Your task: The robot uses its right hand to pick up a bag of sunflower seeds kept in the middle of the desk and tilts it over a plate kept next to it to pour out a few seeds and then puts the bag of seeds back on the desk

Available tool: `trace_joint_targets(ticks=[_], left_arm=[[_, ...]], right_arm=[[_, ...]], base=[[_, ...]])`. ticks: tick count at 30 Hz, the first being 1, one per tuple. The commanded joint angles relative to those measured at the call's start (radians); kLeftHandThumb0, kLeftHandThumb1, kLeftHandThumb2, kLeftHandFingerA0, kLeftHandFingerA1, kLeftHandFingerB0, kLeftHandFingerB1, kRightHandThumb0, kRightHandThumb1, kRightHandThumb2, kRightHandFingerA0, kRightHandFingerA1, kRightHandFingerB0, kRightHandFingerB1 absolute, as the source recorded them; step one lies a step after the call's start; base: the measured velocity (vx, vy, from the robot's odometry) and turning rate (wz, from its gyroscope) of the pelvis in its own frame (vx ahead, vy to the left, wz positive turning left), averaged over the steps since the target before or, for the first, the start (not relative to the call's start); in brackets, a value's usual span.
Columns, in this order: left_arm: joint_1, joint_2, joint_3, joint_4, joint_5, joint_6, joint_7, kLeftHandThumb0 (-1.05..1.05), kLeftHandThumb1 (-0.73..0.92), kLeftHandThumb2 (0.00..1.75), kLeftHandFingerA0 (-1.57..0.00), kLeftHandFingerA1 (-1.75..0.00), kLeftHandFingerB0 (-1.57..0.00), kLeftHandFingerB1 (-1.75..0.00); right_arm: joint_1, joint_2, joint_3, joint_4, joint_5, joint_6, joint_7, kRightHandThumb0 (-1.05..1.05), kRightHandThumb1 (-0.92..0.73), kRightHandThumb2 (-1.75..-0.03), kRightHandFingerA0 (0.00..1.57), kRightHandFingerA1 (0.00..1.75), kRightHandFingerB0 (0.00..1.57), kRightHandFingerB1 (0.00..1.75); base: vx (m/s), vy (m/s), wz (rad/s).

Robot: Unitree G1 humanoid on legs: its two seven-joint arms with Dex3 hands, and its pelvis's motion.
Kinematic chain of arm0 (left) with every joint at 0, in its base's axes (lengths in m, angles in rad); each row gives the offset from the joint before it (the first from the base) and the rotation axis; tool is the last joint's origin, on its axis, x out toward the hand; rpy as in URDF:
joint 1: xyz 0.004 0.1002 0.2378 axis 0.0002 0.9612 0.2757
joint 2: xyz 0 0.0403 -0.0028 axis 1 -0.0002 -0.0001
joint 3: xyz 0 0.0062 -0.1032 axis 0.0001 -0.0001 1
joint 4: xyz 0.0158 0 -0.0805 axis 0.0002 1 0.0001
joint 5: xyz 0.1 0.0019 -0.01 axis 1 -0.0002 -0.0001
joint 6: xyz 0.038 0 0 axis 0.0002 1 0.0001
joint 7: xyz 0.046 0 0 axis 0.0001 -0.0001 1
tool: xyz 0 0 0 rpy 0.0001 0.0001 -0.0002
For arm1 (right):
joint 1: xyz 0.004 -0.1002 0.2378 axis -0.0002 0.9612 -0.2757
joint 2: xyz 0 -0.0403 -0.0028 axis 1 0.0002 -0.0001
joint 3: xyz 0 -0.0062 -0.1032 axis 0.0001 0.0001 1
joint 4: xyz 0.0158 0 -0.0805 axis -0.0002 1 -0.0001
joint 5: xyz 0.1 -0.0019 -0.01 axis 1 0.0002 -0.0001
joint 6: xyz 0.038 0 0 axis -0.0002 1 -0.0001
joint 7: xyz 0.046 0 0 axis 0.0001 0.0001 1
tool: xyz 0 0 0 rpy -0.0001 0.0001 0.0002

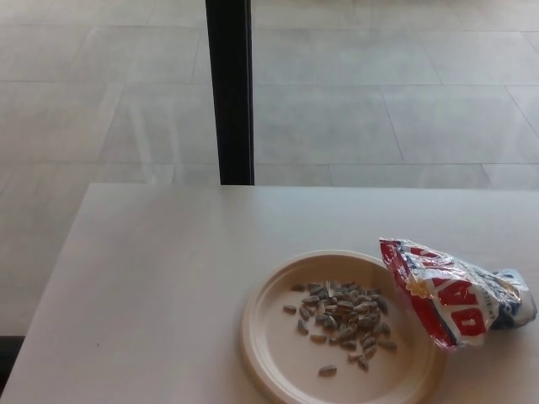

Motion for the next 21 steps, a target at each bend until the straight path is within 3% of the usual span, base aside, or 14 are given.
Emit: trace_joint_targets(ticks=[1, 2, 4, 5, 7, 8, 9, 10, 11, 12, 14, 15, 20, 21], left_arm=[[0.018, 0.01, -0.017, -0.011, -0.015, -0.001, -0.024, -0.81, 0.84, 1.19, -0.01, -0.45, 0.0, -0.22], [0.013, 0.022, -0.021, 0.015, -0.014, -0.002, -0.044, -0.66, 0.92, 0.92, 0.0, -0.5, 0.0, -0.02], [0.008, 0.027, -0.025, 0.034, -0.013, -0.007, -0.046, -0.78, 0.77, 1.18, 0.0, -0.53, 0.0, -0.28], [0.01, 0.03, -0.029, 0.036, -0.012, -0.01, -0.056, -0.73, 0.92, 0.77, 0.0, -0.59, -0.02, -0.25], [0.01, 0.032, -0.033, 0.039, -0.013, -0.014, -0.061, -0.73, 0.92, 0.77, 0.0, -0.59, -0.02, -0.25], [0.016, 0.032, -0.043, 0.036, -0.006, -0.026, -0.072, -0.75, 0.73, 1.13, -0.04, -0.56, 0.0, -0.42], [0.019, 0.038, -0.057, 0.039, 0.003, -0.031, -0.095, -0.76, 0.92, 0.77, 0.0, -0.63, -0.09, -0.57], [0.02, 0.04, -0.061, 0.041, 0.001, -0.033, -0.097, -0.76, 0.92, 0.77, 0.0, -0.63, -0.09, -0.57], [0.018, 0.047, -0.073, 0.053, 0.008, -0.037, -0.102, -0.74, 0.92, 0.8, -0.01, -0.64, -0.11, -0.6], [0.014, 0.052, -0.083, 0.066, 0.012, -0.041, -0.116, -0.72, 0.72, 1.18, 0.0, -0.58, -0.14, -0.6], [0.011, 0.062, -0.096, 0.076, 0.008, -0.033, -0.14, -0.74, 0.73, 1.19, 0.0, -0.58, -0.13, -0.59], [0.009, 0.068, -0.106, 0.085, 0.012, -0.036, -0.151, -0.75, 0.92, 0.83, -0.03, -0.67, -0.08, -0.55], [0.006, 0.072, -0.133, 0.071, 0.01, -0.023, -0.168, -0.73, 0.92, 0.77, -0.09, -0.71, -0.06, -0.56], [0.006, 0.074, -0.14, 0.075, 0.01, -0.025, -0.181, -0.76, 0.68, 1.16, -0.11, -0.65, -0.07, -0.58]], right_arm=[[-0.022, -0.034, 0.009, 0.12, 0.005, -0.045, -0.027, -0.64, -0.58, -0.78, 0.0, 0.25, 0.0, 0.34], [-0.023, -0.04, 0.008, 0.146, 0.012, -0.064, -0.004, -0.64, -0.6, -0.78, 0.0, 0.22, 0.0, 0.35], [-0.015, -0.041, 0.018, 0.131, 0.01, -0.058, -0.008, -0.6, -0.65, -0.6, 0.0, 0.44, 0.04, 0.45], [-0.011, -0.04, 0.022, 0.126, 0.009, -0.058, -0.01, -0.64, -0.59, -0.77, 0.0, 0.5, 0.06, 0.47], [-0.01, -0.041, 0.026, 0.128, 0.011, -0.06, -0.012, -0.64, -0.59, -0.77, 0.0, 0.5, 0.06, 0.47], [0.0, -0.034, 0.03, 0.105, 0.011, -0.058, -0.013, -0.63, -0.65, -0.6, 0.0, 0.58, 0.08, 0.46], [0.023, -0.014, 0.034, 0.036, 0.023, -0.029, -0.012, -0.56, -0.66, -0.6, 0.0, 0.63, 0.1, 0.45], [0.028, -0.011, 0.036, 0.023, 0.026, -0.023, -0.013, -0.56, -0.66, -0.6, 0.0, 0.63, 0.1, 0.45], [0.018, -0.023, 0.041, 0.055, 0.021, -0.032, -0.01, -0.35, -0.52, -1.04, 0.07, 0.59, 0.0, 0.51], [0.049, -0.001, 0.052, -0.023, 0.016, -0.01, -0.022, -0.35, -0.52, -1.05, 0.09, 0.6, 0.0, 0.51], [0.076, 0.018, 0.059, -0.098, 0.025, 0.022, -0.032, -0.56, -0.68, -0.59, 0.0, 0.73, 0.16, 0.47], [0.09, 0.027, 0.065, -0.131, 0.026, 0.034, -0.034, -0.62, -0.51, -0.84, 0.07, 0.66, 0.12, 0.53], [0.125, 0.029, 0.111, -0.188, 0.0, 0.058, -0.021, -0.59, -0.67, -0.61, 0.06, 0.68, 0.16, 0.43], [0.095, 0.002, 0.127, -0.101, -0.018, 0.028, 0.0, -0.58, -0.66, -0.6, 0.06, 0.61, 0.17, 0.39]], base=[[0.0, 0.0, 0.0], [0.0, 0.0, 0.0], [0.0, 0.0, 0.0], [0.0, 0.0, 0.0], [0.0, 0.0, 0.0], [0.0, 0.0, 0.0], [0.0, 0.0, 0.0], [0.0, 0.0, 0.0], [0.0, 0.0, 0.0], [0.0, 0.0, 0.0], [0.0, 0.0, 0.0], [0.0, 0.0, 0.0], [0.0, 0.0, 0.0], [0.0, 0.0, 0.0]])
